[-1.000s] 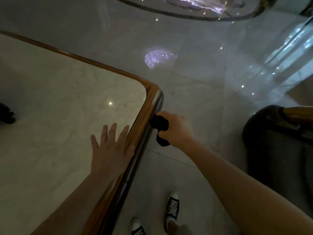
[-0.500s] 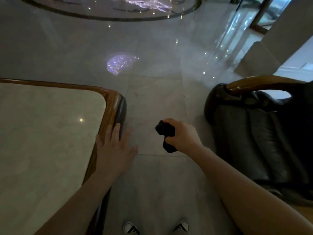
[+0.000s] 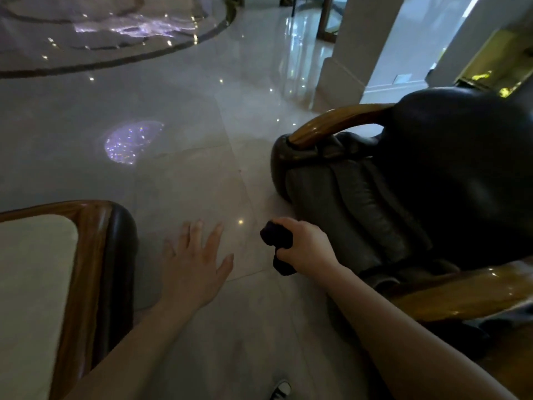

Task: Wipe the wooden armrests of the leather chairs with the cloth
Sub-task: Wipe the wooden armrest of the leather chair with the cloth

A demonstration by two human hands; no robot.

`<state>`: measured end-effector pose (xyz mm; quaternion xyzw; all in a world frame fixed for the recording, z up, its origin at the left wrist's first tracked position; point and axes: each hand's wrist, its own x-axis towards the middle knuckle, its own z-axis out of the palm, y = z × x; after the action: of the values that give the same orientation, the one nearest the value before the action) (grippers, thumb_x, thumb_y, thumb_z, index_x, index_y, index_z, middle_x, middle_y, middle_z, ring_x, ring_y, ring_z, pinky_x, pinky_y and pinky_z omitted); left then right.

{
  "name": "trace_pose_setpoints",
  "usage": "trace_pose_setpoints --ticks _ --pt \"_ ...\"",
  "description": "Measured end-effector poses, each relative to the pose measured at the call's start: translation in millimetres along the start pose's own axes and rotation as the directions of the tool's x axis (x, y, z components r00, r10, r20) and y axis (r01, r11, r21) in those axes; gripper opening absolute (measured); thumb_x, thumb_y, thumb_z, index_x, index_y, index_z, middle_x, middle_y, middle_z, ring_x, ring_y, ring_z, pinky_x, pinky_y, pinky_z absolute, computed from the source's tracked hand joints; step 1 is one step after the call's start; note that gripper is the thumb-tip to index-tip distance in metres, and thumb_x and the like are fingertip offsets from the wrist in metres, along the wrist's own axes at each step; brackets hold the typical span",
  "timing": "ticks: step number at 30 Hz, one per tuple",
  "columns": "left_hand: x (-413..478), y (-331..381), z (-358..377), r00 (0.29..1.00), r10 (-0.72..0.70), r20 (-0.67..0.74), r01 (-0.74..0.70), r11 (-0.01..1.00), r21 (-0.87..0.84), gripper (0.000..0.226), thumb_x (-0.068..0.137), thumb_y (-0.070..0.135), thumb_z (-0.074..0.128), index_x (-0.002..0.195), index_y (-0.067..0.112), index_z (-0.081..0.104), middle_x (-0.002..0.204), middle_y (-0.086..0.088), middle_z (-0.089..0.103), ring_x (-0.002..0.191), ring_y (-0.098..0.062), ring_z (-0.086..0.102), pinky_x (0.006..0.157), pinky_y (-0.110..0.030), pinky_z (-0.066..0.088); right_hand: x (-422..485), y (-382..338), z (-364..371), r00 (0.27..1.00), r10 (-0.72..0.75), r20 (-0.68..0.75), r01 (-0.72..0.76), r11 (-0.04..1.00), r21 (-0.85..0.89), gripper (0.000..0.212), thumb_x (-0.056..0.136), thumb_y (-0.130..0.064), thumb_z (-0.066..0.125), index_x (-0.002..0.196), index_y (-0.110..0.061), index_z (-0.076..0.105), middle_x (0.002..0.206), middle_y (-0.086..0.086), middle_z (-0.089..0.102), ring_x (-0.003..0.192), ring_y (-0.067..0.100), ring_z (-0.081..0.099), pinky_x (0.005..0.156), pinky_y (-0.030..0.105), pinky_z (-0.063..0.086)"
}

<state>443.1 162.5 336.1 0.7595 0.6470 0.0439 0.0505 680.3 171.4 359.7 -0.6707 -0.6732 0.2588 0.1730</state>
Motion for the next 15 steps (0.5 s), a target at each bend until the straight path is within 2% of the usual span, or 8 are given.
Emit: trace_pose_setpoints --ticks 4,7,10,13,15 --pt "25 62 10 0.99 0.143 0.011 -0.143 0.99 0.018 0.071 0.086 0.063 0.029 0.145 0.024 0.038 0.149 -0.019 0.042 0.138 -0.043 0.036 0.102 -0.07 0.031 -13 53 -31 0.995 0.084 -0.049 -0.084 0.996 -0.005 0.064 0.078 -0.023 0.071 0.137 -0.037 0.053 0.113 -0.001 0.063 0.102 0.02 0.061 0.079 0.027 0.046" --pt "42 103 17 0.975 0.22 0.028 -0.22 0.975 0.014 0.072 0.088 0.065 0.027 0.15 0.028 0.029 0.155 -0.015 0.033 0.144 -0.04 0.026 0.108 -0.069 0.025 -27 88 -51 0.98 0.165 -0.111 -0.166 0.986 0.002 0.063 0.077 -0.026 0.071 0.135 -0.041 0.052 0.113 -0.003 0.062 0.103 0.018 0.059 0.081 0.028 0.044" --pt "57 138 25 0.947 0.321 0.025 -0.321 0.947 0.002 0.071 0.091 0.063 0.036 0.153 0.032 0.021 0.159 -0.012 0.026 0.147 -0.036 0.02 0.111 -0.068 0.021 -43 118 -67 0.954 0.245 -0.175 -0.245 0.969 0.018 0.064 0.077 -0.028 0.072 0.135 -0.043 0.05 0.111 -0.005 0.061 0.104 0.017 0.059 0.085 0.03 0.047" --pt "70 167 30 0.913 0.407 0.031 -0.407 0.913 -0.018 0.073 0.091 0.061 0.042 0.154 0.032 0.02 0.161 -0.013 0.025 0.147 -0.037 0.021 0.11 -0.068 0.02 -60 139 -77 0.918 0.313 -0.243 -0.314 0.949 0.034 0.065 0.077 -0.029 0.075 0.136 -0.042 0.05 0.111 -0.005 0.061 0.104 0.017 0.059 0.089 0.034 0.051" --pt "78 182 32 0.884 0.467 0.027 -0.466 0.884 -0.032 0.073 0.088 0.061 0.038 0.154 0.032 0.021 0.16 -0.013 0.026 0.147 -0.037 0.023 0.109 -0.067 0.02 -68 148 -81 0.888 0.364 -0.282 -0.366 0.929 0.05 0.067 0.077 -0.028 0.076 0.136 -0.042 0.049 0.112 -0.005 0.061 0.104 0.016 0.059 0.088 0.033 0.053"
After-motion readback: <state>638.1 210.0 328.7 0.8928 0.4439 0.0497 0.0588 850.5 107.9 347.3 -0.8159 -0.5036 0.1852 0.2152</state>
